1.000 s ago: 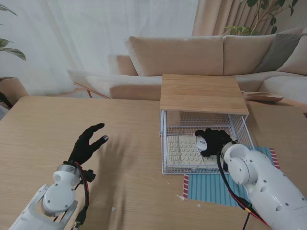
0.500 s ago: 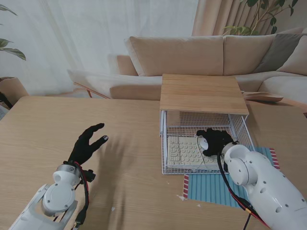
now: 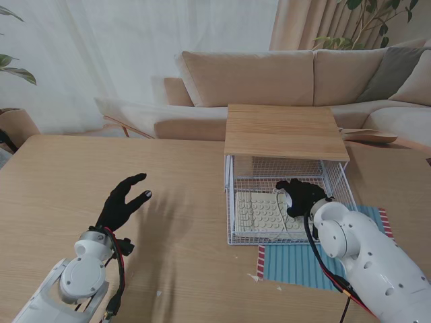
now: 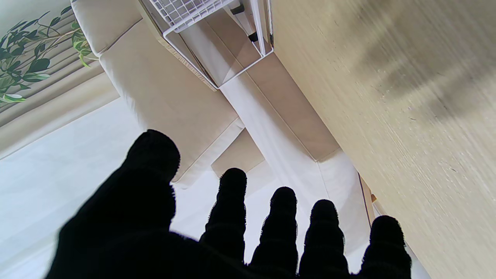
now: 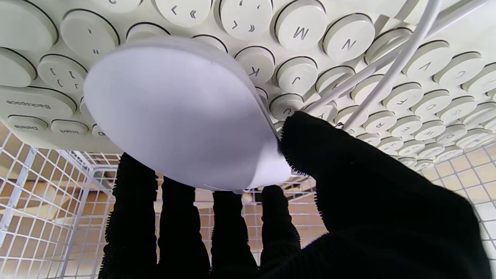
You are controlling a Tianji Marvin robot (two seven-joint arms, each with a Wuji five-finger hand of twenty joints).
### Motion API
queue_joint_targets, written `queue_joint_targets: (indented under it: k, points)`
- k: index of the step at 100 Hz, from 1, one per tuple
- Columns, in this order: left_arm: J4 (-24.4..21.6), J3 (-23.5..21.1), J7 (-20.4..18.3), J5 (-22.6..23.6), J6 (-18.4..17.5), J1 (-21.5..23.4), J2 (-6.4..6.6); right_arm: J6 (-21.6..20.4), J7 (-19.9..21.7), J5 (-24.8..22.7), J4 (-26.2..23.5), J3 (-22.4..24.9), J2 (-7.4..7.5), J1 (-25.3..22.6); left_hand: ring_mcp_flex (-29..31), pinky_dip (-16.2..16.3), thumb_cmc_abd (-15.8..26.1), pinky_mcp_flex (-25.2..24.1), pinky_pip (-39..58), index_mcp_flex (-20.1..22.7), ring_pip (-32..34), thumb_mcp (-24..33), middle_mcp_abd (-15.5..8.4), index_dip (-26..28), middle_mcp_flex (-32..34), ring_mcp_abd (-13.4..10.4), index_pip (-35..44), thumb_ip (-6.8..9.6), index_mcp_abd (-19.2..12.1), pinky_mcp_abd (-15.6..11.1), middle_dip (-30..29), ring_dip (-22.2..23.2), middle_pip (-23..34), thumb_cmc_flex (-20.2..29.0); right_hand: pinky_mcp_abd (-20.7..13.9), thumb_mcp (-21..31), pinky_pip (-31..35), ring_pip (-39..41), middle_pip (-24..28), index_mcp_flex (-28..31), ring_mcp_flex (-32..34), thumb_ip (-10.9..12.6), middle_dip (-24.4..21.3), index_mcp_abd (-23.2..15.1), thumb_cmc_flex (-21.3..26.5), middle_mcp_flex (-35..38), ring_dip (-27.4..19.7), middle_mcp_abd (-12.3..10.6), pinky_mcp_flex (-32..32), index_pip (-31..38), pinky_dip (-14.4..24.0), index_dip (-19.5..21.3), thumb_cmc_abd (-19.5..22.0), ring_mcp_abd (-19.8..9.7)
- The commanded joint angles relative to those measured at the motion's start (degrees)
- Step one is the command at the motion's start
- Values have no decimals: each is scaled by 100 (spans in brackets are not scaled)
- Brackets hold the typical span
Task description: Unroll the mouse pad and set up the keyboard and mouse from the tabletop organizer
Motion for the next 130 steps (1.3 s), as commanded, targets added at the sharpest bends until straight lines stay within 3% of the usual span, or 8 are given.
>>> queue_joint_targets:
  k: [1, 12, 21, 33, 43, 70, 100, 130]
  points:
    - [-12, -4, -74, 8, 24, 12, -17, -46, 187, 22, 200, -73, -46, -149, -206, 100, -89, -58, -131, -62, -58, 119, -199, 3, -123, -38, 1, 170, -38, 2, 4, 103, 25, -20, -22, 243, 242, 1107, 208, -221, 1395, 335, 90, -55, 243, -174, 398, -143, 83, 76, 130, 57, -170, -331]
    - [-10, -3, -78, 7, 26, 11, -16, -38, 339, 31, 156, -52, -28, -170, -205, 102, -97, -56, -129, -63, -55, 125, -200, 2, -124, -35, -1, 171, -41, 7, 2, 104, 22, -25, 31, 190, 195, 1087, 161, -322, 1295, 321, 92, -89, 97, -175, 401, -168, -53, 124, 100, 55, -184, -307]
    - [-8, -3, -83, 6, 29, 9, -16, 29, 376, 12, 117, -28, -26, -217, -204, 103, -101, -57, -129, -63, -56, 130, -195, 1, -121, -39, -2, 171, -41, 13, 4, 102, 25, -27, 177, -36, -296, 531, -130, -378, 841, 288, 0, -141, -237, -160, 170, -199, -457, 120, -122, -22, -182, -187]
    - [-8, -6, -76, 4, 34, 9, -18, 50, 187, -168, 71, 44, -41, -319, -206, 103, -108, -61, -130, -61, -59, 137, -201, 1, -123, -32, -1, 172, -32, 8, 5, 100, 26, -27, -130, -377, -694, -198, -795, -375, 132, 210, -410, -189, -947, -115, -184, -154, -1087, -79, -123, -83, -157, -197]
    - [-18, -3, -61, -7, 44, 10, -23, -9, -83, -175, -10, 188, -76, -439, -204, 105, -106, -57, -129, -65, -55, 140, -190, 0, -122, -36, -4, 171, -31, 12, 6, 102, 28, -35, -223, -535, -876, -493, -1115, -324, -94, 182, -615, -210, -1253, -110, -341, -88, -1235, -210, -72, -64, -144, -193]
    - [235, 28, 31, -239, 121, -194, -86, 205, -334, -227, -410, 505, -140, -730, -221, 105, -142, -82, -137, -56, -66, 160, -188, 0, -129, -19, -3, 173, -25, -4, 2, 97, 19, -5, -270, -809, -1088, -664, -1333, -221, -301, 189, -714, -136, -1513, -115, -434, 30, -1398, -369, -41, -26, -40, -109]
    - [568, 98, 26, -376, 72, -423, -115, 1137, -752, -540, -682, 180, -231, -721, -219, 109, -150, -84, -136, -57, -73, 167, -191, -5, -126, -6, -13, 171, -18, 4, -3, 105, 12, -8, -259, -938, -1203, -801, -1366, -105, -360, 205, -718, 374, -1627, -116, -508, 282, -1393, -440, -45, -24, 0, 16]
    - [667, 157, -59, -706, 88, -493, -144, 2197, -301, -904, -947, -264, -229, -547, -220, 93, -166, -80, -151, -56, -69, 197, -158, -7, -129, 0, -16, 174, -18, -2, -3, 124, 11, 10, -195, -1137, -1266, -894, -1130, 24, -283, 218, -620, 825, -1755, -139, -574, 501, -1317, -371, -95, -92, 65, 202]
